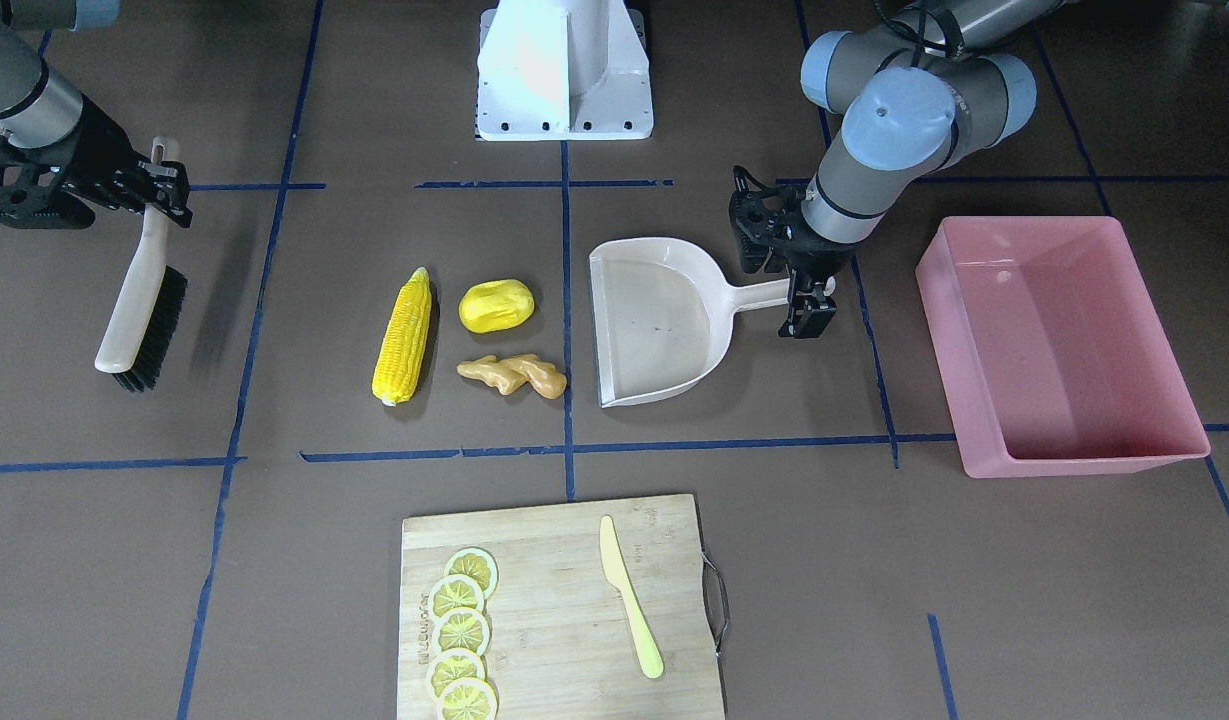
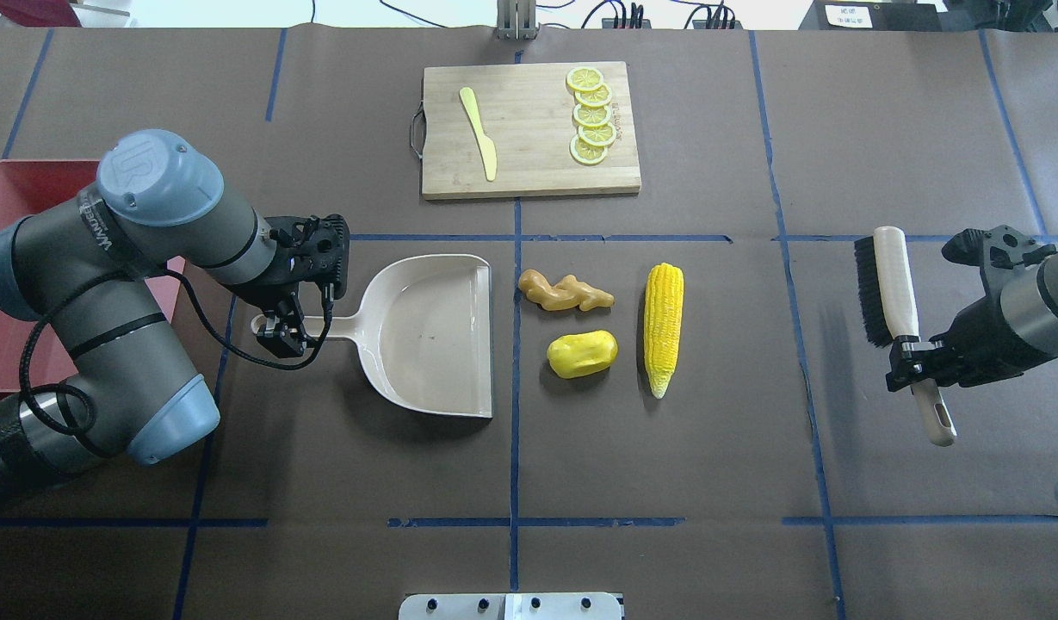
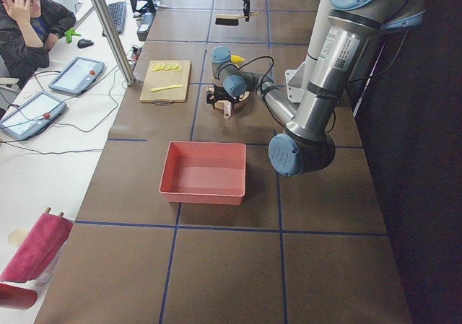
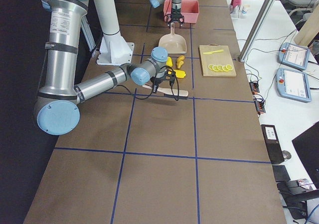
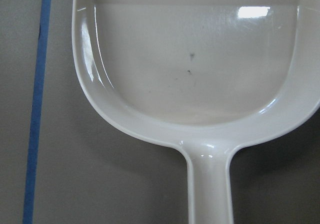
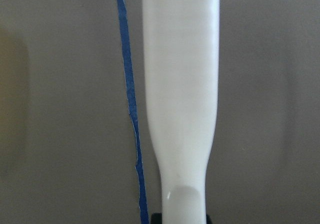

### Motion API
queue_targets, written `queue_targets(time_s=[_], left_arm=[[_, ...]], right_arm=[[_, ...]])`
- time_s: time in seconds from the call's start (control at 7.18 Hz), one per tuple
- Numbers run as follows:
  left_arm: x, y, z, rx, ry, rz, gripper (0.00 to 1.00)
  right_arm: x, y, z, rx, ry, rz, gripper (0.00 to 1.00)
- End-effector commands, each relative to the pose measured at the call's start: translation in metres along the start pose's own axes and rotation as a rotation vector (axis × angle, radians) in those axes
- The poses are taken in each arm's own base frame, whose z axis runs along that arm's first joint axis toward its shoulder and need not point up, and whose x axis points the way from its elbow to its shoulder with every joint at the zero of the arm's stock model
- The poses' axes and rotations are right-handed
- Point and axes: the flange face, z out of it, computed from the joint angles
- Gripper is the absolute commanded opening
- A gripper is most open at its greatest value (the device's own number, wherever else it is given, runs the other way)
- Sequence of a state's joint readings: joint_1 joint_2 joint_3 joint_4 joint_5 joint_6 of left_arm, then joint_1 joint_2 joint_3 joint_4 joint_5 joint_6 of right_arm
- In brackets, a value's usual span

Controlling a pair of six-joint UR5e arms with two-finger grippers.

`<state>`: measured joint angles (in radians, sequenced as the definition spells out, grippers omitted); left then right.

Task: Sweep and dump trash into bin
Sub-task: 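Move the brush with the right gripper toward the corn and pepper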

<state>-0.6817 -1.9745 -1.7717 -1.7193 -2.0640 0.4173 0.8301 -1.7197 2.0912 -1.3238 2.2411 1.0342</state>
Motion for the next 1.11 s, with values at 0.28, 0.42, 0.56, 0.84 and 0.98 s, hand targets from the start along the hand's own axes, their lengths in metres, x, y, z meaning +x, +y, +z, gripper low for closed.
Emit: queue_targets(time_s=[0.28,0.42,0.56,0.84,0.98], left_arm=[[0.015,-0.001,0.019,-0.02,0.033,-0.022,0.65],[0.014,0.0,0.021,-0.024,0.033,-0.024,0.54],[0.013,0.002,0.024,-0.031,0.032,-0.029,0.36],[0.009,0.003,0.021,-0.028,0.022,-0.028,0.08],[0.007,0.004,0.017,-0.025,0.018,-0.03,0.03]], right_arm=[[-0.001,0.001,0.0,-0.001,-0.001,-0.001,0.0],[-0.001,0.001,0.002,-0.006,0.002,0.0,0.0],[-0.003,0.004,0.006,-0.013,0.005,-0.006,0.0],[-0.026,0.002,0.01,-0.031,0.011,-0.019,0.0],[-0.053,-0.005,0.01,-0.052,0.047,-0.001,0.0]])
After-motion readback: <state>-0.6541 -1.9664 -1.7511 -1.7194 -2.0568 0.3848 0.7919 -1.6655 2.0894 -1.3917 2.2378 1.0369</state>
